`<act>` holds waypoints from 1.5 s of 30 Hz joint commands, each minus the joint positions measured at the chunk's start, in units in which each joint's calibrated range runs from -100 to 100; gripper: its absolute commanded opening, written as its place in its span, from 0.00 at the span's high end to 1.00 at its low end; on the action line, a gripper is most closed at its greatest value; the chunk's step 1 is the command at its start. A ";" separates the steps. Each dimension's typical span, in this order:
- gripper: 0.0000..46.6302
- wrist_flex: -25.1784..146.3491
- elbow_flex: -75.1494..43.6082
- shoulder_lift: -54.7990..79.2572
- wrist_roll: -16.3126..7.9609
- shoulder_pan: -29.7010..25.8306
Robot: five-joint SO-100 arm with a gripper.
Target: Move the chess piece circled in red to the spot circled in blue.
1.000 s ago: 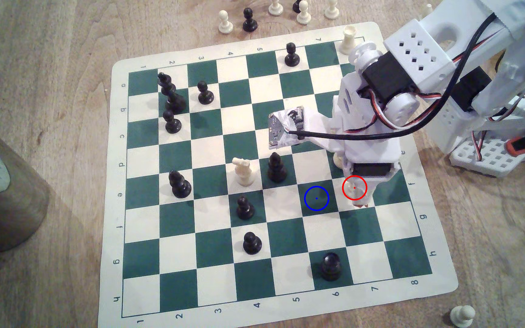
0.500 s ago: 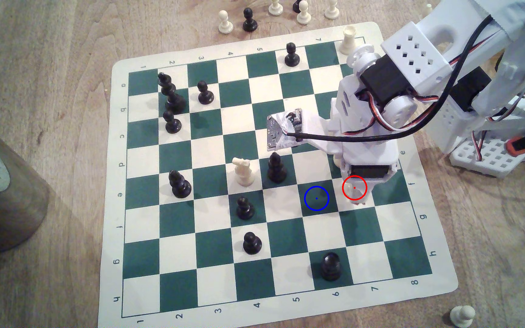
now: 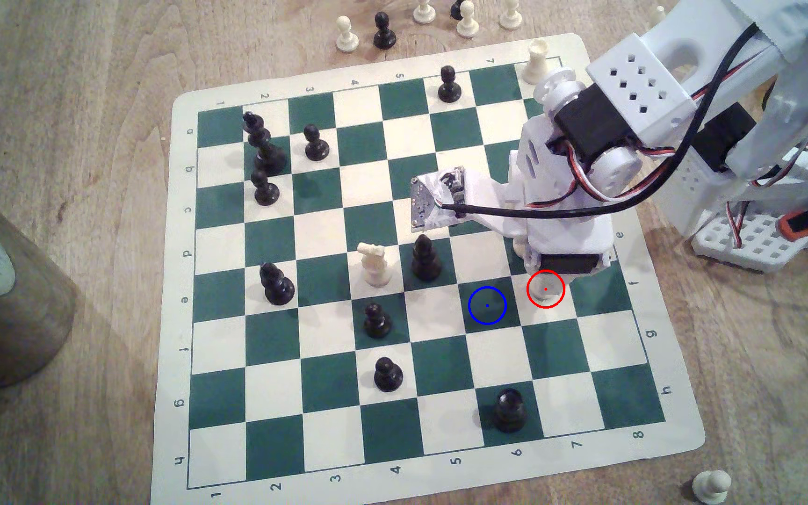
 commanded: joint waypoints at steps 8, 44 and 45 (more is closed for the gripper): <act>1.00 8.28 -9.73 -9.19 -0.88 -1.79; 1.00 4.34 -29.95 21.12 0.00 1.42; 1.00 4.34 -30.22 21.37 0.00 1.50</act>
